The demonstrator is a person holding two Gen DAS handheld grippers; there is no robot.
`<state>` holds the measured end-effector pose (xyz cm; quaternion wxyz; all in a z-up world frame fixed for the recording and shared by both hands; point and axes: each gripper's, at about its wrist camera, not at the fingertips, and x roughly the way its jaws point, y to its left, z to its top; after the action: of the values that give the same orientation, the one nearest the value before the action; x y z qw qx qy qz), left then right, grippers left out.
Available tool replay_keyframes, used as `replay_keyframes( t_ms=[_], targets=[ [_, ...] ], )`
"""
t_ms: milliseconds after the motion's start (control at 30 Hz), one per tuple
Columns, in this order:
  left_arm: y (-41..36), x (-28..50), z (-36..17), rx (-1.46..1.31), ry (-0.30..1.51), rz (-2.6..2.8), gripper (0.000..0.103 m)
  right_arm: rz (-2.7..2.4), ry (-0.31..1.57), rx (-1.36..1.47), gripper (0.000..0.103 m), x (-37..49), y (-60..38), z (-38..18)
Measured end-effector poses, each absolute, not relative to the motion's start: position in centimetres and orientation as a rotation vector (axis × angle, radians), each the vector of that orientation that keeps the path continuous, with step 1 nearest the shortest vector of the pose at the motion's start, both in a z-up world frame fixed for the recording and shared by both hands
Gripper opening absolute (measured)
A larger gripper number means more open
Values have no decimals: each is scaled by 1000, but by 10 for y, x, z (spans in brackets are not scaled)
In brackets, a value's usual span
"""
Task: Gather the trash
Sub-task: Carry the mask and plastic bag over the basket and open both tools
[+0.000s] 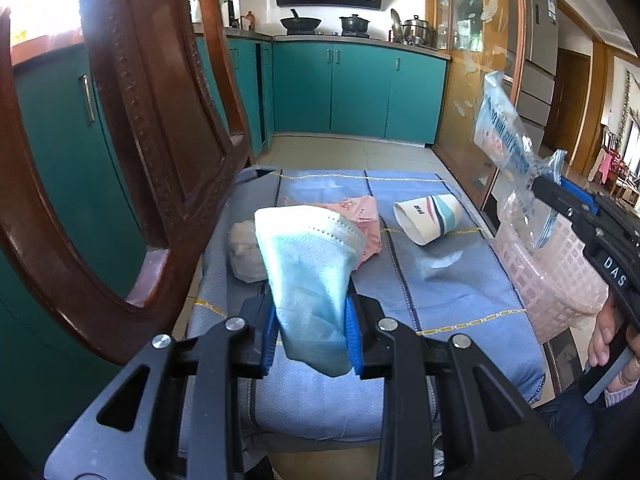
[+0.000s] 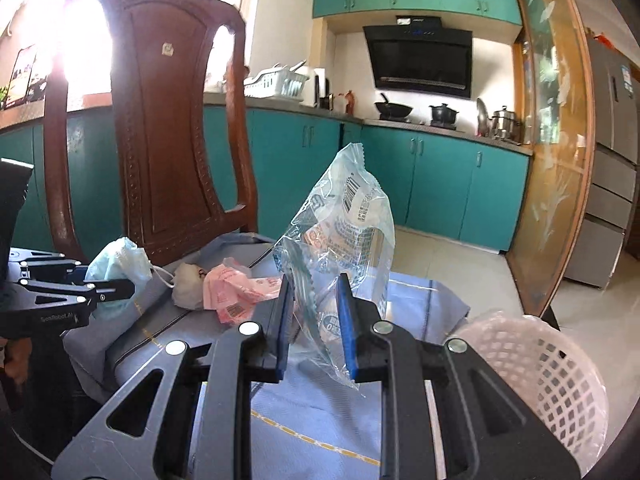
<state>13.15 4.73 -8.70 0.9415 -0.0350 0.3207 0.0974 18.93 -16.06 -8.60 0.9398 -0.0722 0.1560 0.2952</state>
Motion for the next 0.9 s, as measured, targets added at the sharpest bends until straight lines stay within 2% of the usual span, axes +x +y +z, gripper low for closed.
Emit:
replay_keyframes(
  t_ms=[367, 900],
  targets=[
    [35, 131, -85, -46, 647, 178, 29, 535, 233, -114, 22, 180, -186, -76],
    [36, 130, -83, -46, 649, 172, 29, 475, 245, -112, 22, 183, -193, -81]
  ],
)
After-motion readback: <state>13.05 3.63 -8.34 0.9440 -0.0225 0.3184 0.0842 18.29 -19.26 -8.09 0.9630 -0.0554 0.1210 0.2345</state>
